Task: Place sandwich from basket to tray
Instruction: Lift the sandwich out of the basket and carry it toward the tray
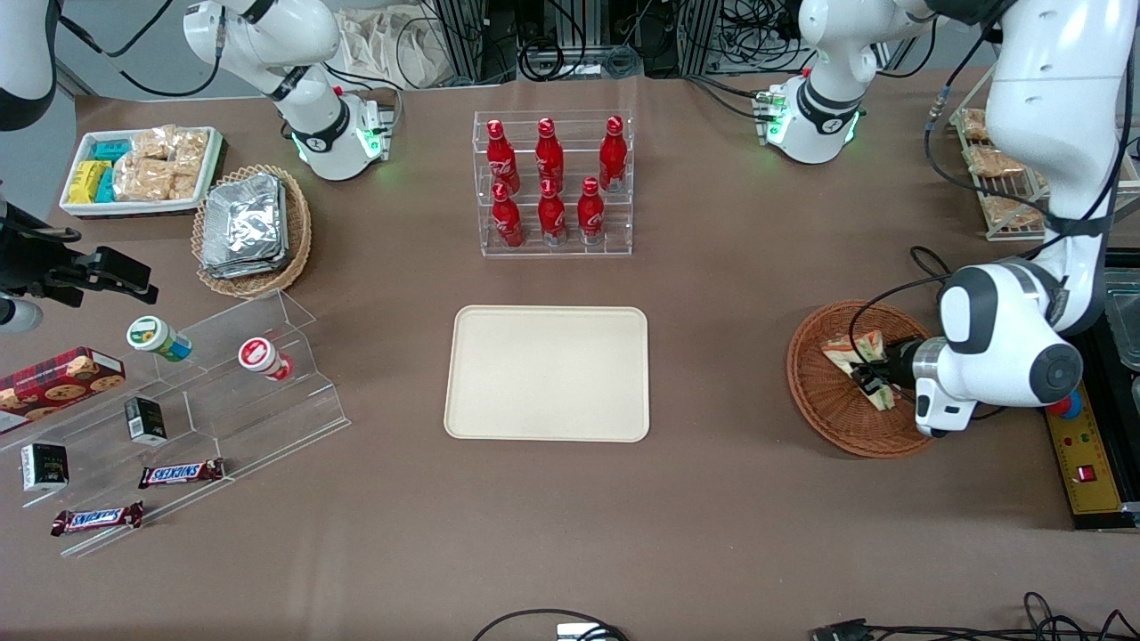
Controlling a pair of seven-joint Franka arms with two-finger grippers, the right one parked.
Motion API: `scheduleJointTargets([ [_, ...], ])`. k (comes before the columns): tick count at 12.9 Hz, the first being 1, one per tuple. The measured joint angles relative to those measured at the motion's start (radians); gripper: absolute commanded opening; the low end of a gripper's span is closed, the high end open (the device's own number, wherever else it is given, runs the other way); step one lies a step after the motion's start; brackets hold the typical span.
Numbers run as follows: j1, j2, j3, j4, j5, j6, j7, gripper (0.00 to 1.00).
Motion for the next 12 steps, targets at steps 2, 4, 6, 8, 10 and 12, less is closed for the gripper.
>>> scheduleJointTargets([
  [2, -0.003, -0.04, -0.03, 0.031, 0.0, -0.07, 0.003, 0.25],
  [4, -0.005, -0.058, -0.079, 0.103, 0.0, -0.145, 0.004, 0.22],
  [6, -0.009, -0.06, -0.136, 0.177, 0.001, -0.185, 0.013, 0.23],
  [8, -0.018, -0.058, -0.181, 0.21, 0.002, -0.186, 0.076, 0.23],
  [10, -0.021, -0.045, -0.205, 0.233, 0.002, -0.186, 0.189, 0.24],
  [12, -0.02, -0.019, -0.219, 0.255, 0.002, -0.186, 0.262, 0.23],
])
